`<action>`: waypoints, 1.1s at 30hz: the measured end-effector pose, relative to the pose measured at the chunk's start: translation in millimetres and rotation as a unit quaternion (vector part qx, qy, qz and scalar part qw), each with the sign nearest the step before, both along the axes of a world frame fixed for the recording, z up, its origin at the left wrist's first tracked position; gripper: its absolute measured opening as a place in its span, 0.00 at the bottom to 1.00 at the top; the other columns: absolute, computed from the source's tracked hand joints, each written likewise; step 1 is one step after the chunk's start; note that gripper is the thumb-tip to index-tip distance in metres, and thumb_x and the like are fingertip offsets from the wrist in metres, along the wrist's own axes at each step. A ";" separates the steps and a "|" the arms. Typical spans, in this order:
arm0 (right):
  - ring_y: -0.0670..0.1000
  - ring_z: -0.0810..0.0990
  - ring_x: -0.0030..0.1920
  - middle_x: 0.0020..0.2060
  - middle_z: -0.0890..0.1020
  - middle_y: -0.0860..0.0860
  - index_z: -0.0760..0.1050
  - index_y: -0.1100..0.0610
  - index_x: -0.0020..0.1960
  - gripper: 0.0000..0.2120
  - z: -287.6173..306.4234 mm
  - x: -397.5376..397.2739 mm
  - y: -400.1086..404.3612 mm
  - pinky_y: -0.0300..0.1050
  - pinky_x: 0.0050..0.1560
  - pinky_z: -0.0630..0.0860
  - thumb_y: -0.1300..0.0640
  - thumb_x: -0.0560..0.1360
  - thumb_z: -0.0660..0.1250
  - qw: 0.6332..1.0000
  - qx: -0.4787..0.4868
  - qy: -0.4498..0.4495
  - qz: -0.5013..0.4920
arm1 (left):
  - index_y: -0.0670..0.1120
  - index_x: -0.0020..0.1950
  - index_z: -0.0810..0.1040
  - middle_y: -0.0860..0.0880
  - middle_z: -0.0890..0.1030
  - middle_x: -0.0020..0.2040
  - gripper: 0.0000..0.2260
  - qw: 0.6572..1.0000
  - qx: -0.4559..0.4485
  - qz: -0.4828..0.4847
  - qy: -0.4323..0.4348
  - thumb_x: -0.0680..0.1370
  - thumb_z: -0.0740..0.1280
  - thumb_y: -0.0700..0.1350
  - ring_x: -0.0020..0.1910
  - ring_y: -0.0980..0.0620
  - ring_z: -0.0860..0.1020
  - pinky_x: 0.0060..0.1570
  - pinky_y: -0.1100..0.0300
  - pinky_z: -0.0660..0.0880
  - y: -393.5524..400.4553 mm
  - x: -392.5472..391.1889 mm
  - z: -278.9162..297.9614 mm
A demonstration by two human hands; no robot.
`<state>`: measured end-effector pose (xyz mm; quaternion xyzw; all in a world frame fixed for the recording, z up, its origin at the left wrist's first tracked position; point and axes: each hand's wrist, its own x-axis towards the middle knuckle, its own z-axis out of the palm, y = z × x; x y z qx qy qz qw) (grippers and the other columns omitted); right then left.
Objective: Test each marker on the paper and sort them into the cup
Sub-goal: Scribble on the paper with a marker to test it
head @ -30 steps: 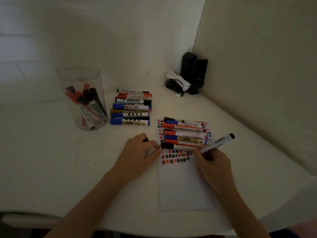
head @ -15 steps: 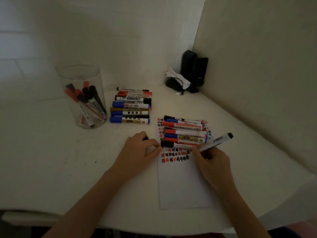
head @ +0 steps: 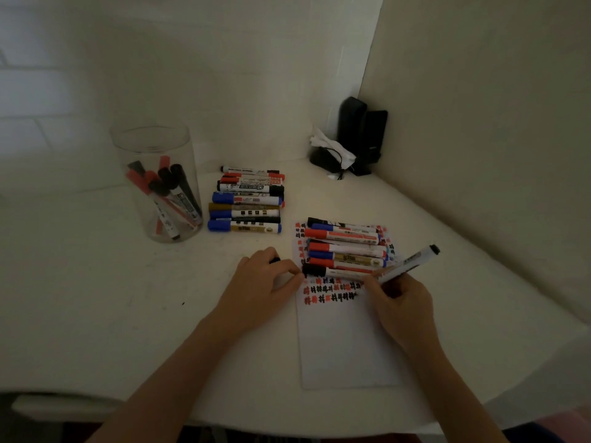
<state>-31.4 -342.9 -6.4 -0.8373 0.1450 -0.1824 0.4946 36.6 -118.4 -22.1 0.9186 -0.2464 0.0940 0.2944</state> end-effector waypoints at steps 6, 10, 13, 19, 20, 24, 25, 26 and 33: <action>0.40 0.75 0.23 0.29 0.80 0.48 0.79 0.57 0.44 0.10 11.7 -3.9 -1.1 0.33 0.26 0.71 0.51 0.76 0.66 0.993 0.107 -0.035 -0.036 | 0.58 0.55 0.63 0.44 0.75 0.46 0.12 0.966 -0.205 -0.025 0.156 0.83 0.52 0.39 0.33 0.53 0.70 0.37 0.62 0.69 7.7 -6.0 18.6; 0.40 0.74 0.22 0.29 0.79 0.50 0.78 0.62 0.47 0.12 15.1 -3.3 1.5 0.31 0.23 0.69 0.53 0.77 0.66 0.995 0.096 -0.017 -0.038 | 0.55 0.68 0.58 0.57 0.78 0.57 0.17 0.954 -0.234 -0.034 0.185 0.83 0.54 0.39 0.36 0.48 0.75 0.41 0.68 0.73 32.5 -10.6 15.9; 0.43 0.77 0.26 0.34 0.82 0.54 0.78 0.61 0.49 0.10 21.7 -3.3 9.7 0.34 0.26 0.74 0.54 0.77 0.66 0.994 0.104 -0.018 -0.022 | 0.55 0.67 0.63 0.59 0.80 0.57 0.18 0.935 -0.298 -0.040 0.188 0.81 0.60 0.40 0.45 0.57 0.80 0.50 0.71 0.73 46.2 -22.3 10.1; 0.50 0.80 0.33 0.34 0.83 0.52 0.79 0.56 0.48 0.07 39.6 4.8 75.4 0.46 0.33 0.78 0.53 0.76 0.67 0.983 0.167 -0.006 0.078 | 0.52 0.54 0.77 0.57 0.82 0.51 0.10 0.925 -0.331 -0.006 0.188 0.75 0.71 0.41 0.48 0.64 0.81 0.50 0.70 0.75 47.6 -19.8 13.6; 0.50 0.80 0.33 0.34 0.83 0.52 0.80 0.55 0.49 0.07 41.8 6.6 87.1 0.49 0.34 0.79 0.52 0.76 0.66 0.978 0.194 -0.001 0.082 | 0.51 0.52 0.78 0.58 0.82 0.49 0.09 0.927 -0.330 -0.003 0.180 0.75 0.71 0.40 0.48 0.64 0.80 0.50 0.71 0.75 48.2 -19.3 14.3; 0.48 0.77 0.30 0.32 0.81 0.53 0.79 0.59 0.48 0.09 45.1 13.1 112.0 0.45 0.29 0.73 0.53 0.77 0.65 0.970 0.231 0.003 0.071 | 0.50 0.50 0.79 0.56 0.82 0.48 0.08 0.925 -0.342 -0.005 0.167 0.75 0.70 0.38 0.47 0.61 0.81 0.50 0.69 0.75 49.5 -18.2 15.4; 0.48 0.76 0.30 0.32 0.80 0.53 0.78 0.60 0.48 0.10 44.8 14.0 114.6 0.43 0.28 0.71 0.54 0.77 0.65 0.971 0.230 0.008 0.070 | 0.51 0.49 0.79 0.56 0.82 0.48 0.08 0.925 -0.344 -0.007 0.163 0.75 0.70 0.38 0.47 0.62 0.81 0.50 0.69 0.75 49.6 -17.8 15.7; 0.48 0.75 0.30 0.32 0.80 0.53 0.78 0.61 0.47 0.10 44.5 14.6 116.4 0.41 0.27 0.70 0.54 0.77 0.65 0.971 0.230 0.011 0.070 | 0.51 0.49 0.79 0.56 0.82 0.47 0.08 0.925 -0.345 -0.009 0.160 0.75 0.70 0.38 0.46 0.62 0.81 0.50 0.70 0.75 49.9 -17.5 15.9; 0.46 0.75 0.31 0.32 0.80 0.53 0.79 0.58 0.46 0.10 39.2 16.2 120.6 0.39 0.27 0.70 0.52 0.77 0.65 0.970 0.228 0.020 0.078 | 0.54 0.48 0.79 0.57 0.82 0.46 0.10 0.924 -0.348 -0.016 0.159 0.75 0.69 0.39 0.45 0.61 0.81 0.50 0.68 0.76 50.4 -15.8 14.2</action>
